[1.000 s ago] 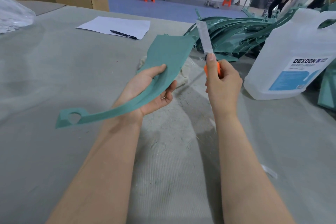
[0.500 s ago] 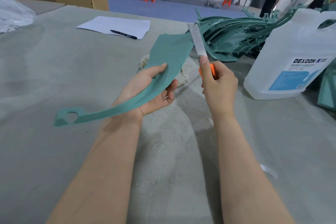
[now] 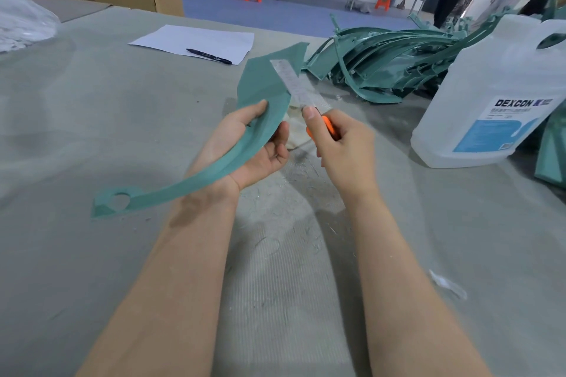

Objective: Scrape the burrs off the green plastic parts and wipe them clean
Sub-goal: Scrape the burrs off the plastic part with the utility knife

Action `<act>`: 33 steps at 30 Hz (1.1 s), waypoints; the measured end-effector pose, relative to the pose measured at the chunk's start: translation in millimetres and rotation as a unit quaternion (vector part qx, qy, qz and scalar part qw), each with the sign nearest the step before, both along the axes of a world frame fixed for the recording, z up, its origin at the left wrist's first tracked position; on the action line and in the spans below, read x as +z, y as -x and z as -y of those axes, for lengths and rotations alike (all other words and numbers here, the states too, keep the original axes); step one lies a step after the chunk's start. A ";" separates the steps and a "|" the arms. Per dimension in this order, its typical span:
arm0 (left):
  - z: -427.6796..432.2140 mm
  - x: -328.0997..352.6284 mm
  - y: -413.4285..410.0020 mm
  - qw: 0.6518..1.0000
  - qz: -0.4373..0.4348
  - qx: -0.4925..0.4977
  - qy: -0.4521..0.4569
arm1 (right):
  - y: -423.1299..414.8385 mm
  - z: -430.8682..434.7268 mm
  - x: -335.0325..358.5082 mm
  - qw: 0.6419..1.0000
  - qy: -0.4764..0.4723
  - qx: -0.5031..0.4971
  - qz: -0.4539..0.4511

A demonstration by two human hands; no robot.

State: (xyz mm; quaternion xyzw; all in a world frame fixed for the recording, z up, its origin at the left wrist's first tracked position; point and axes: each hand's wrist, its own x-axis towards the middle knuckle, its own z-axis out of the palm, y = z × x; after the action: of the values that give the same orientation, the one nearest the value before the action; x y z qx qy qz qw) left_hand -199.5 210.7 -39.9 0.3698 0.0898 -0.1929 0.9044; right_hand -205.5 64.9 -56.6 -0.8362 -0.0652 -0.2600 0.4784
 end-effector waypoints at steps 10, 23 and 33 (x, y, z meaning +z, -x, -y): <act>1.5 -1.1 2.4 0.995 0.029 -0.039 -0.084 | -2.8 15.0 4.9 0.986 -0.092 -0.132 0.032; 3.1 1.1 4.1 0.996 0.031 -0.051 -0.074 | -1.5 13.4 6.4 0.986 -0.109 -0.122 0.032; 0.8 -0.3 2.7 0.996 0.029 -0.040 -0.072 | -2.7 13.7 4.3 0.988 -0.097 -0.112 0.035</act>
State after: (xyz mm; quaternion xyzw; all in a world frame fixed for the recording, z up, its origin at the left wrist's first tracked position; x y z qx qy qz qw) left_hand -202.2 209.9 -40.2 0.4425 0.0621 -0.2115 0.8693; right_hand -202.8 51.2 -52.3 -0.7782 0.0373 -0.3463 0.5225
